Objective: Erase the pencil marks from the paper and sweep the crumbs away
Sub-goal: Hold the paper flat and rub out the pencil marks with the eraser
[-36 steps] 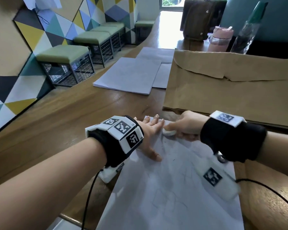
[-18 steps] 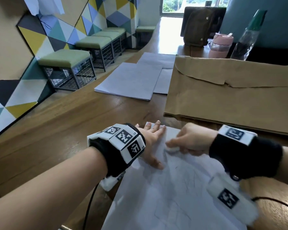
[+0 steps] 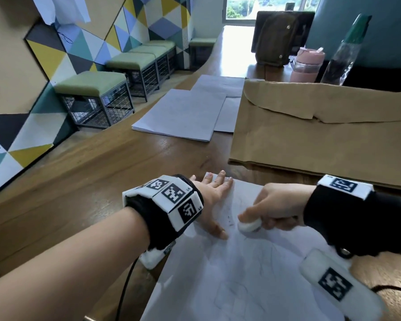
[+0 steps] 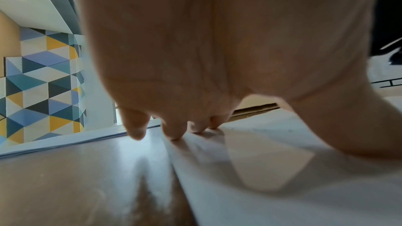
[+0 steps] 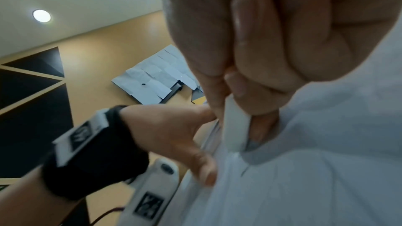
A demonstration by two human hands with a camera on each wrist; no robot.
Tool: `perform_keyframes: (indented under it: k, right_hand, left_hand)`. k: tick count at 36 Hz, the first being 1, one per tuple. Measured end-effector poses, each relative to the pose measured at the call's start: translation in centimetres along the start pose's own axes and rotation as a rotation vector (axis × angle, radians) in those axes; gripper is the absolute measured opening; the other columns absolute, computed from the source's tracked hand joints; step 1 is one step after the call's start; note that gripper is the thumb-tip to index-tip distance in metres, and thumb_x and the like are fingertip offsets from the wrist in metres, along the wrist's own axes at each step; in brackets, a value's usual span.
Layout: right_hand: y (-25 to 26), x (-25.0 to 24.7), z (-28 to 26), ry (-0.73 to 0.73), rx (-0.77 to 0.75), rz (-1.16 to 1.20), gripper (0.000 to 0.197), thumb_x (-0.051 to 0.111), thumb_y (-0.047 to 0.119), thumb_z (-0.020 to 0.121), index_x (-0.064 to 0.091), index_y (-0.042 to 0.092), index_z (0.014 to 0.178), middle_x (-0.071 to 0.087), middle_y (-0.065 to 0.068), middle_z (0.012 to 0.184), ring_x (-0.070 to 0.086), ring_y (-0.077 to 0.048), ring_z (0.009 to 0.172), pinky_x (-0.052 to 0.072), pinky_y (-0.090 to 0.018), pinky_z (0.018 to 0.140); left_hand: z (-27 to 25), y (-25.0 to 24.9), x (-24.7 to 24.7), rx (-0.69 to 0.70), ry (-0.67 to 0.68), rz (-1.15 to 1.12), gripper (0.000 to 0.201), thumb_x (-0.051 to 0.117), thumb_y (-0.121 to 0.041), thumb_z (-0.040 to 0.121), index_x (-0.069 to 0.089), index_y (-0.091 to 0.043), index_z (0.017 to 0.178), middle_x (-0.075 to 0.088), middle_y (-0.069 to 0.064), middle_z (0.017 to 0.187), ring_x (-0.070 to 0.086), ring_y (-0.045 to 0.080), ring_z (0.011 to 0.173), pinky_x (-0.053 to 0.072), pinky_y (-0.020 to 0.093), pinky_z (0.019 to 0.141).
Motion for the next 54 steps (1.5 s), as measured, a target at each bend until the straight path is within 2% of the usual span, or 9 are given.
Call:
perform_keyframes:
  k: [10,18,23,26,35,39,45,51,54]
  right_hand:
    - [0.9,-1.4,1.4,-0.218,-0.084,0.114,0.033,0.064,0.029,0.084,0.055,0.007,0.060,0.044,-0.003,0.044,0.028,-0.010,0.025,0.019,-0.014,0.031]
    - [-0.7,-0.4,-1.4,-0.040,-0.131,0.065,0.034,0.063,0.032,0.086,0.056,0.011,0.060,0.052,0.002,0.043,0.041,-0.012,0.033,0.030,-0.016,0.033]
    - [0.4,-2.4,-1.3,-0.097,-0.209,0.269,0.022,0.067,0.023,0.084,0.060,0.005,0.074,0.060,-0.005,0.058,0.056,-0.012,0.040,0.039,-0.019,0.037]
    - [1.1,-3.2,-0.7,-0.194,-0.246,0.086,0.026,0.071,0.032,0.079,0.067,0.007,0.078,0.066,0.001,0.055,0.062,-0.013,0.052,0.048,-0.021,0.052]
    - [3.8,-2.9,1.7,-0.406,-0.327,-0.122,0.013,0.068,0.024,0.076,0.071,0.011,0.074,0.060,-0.002,0.056,0.053,-0.013,0.049,0.045,-0.019,0.052]
    - [3.4,-1.5,1.0,-0.481,-0.423,-0.266,0.015,0.070,0.025,0.076,0.074,0.012,0.083,0.055,0.004,0.064,0.047,-0.008,0.054,0.040,-0.018,0.053]
    - [2.6,-0.3,0.1,-0.183,-0.381,-0.288,0.014,0.073,0.034,0.075,0.075,0.022,0.080,0.063,-0.002,0.069,0.046,-0.006,0.043,0.041,-0.019,0.047]
    - [2.8,-3.1,2.1,-0.429,-0.360,-0.142,0.014,0.073,0.033,0.073,0.075,0.020,0.076,0.067,0.000,0.069,0.055,-0.013,0.066,0.047,-0.026,0.062]
    - [1.8,-1.3,0.9,-0.361,-0.399,-0.203,0.022,0.074,0.036,0.073,0.075,0.015,0.075,0.065,-0.006,0.072,0.053,-0.012,0.067,0.049,-0.031,0.065]
  left_hand:
    - [0.2,0.1,0.1,0.009,-0.044,-0.012,0.118,0.064,-0.058,0.076,-0.022,-0.021,0.147,-0.024,-0.001,0.156,-0.015,0.020,0.146,-0.003,0.046,0.119]
    - [0.0,1.3,-0.7,0.045,-0.087,0.044,0.105,0.070,-0.053,0.072,-0.005,-0.047,0.146,-0.030,-0.005,0.154,-0.029,0.023,0.141,-0.016,0.049,0.113]
    - [-0.6,1.3,-1.8,0.073,-0.064,-0.011,0.086,0.066,-0.030,0.085,0.009,-0.041,0.148,-0.003,-0.007,0.159,0.008,0.018,0.147,0.014,0.036,0.117]
    - [-0.5,1.2,-1.5,0.069,-0.144,-0.169,0.086,0.070,-0.036,0.081,0.018,-0.023,0.148,0.017,-0.007,0.155,0.032,0.014,0.137,0.030,0.025,0.108]
    - [0.0,1.3,0.0,0.037,-0.103,-0.242,0.116,0.071,-0.051,0.074,-0.009,-0.015,0.151,-0.017,-0.005,0.158,-0.009,0.009,0.146,0.007,0.029,0.121]
    - [0.4,0.8,0.3,0.028,-0.123,-0.231,0.115,0.065,-0.055,0.077,-0.013,-0.012,0.150,-0.020,0.001,0.158,-0.014,0.014,0.146,-0.001,0.030,0.118]
    - [0.6,0.5,0.2,0.033,-0.088,-0.152,0.114,0.062,-0.054,0.080,-0.018,-0.010,0.148,-0.023,0.006,0.157,-0.016,0.019,0.146,0.000,0.034,0.119]
    - [0.6,0.2,-0.3,0.016,-0.079,-0.080,0.115,0.063,-0.054,0.079,-0.018,-0.009,0.148,-0.019,0.006,0.158,-0.013,0.020,0.147,0.002,0.033,0.118]
    - [0.4,0.4,-0.3,0.029,-0.050,-0.067,0.115,0.063,-0.053,0.080,-0.020,-0.011,0.148,-0.021,0.004,0.157,-0.014,0.019,0.146,0.001,0.034,0.118]
Point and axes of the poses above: each hand's wrist, its own z-axis towards the middle knuckle, its own x-axis out of the palm, y = z × x, the point moved 4 cm from there along z, towards the middle knuckle
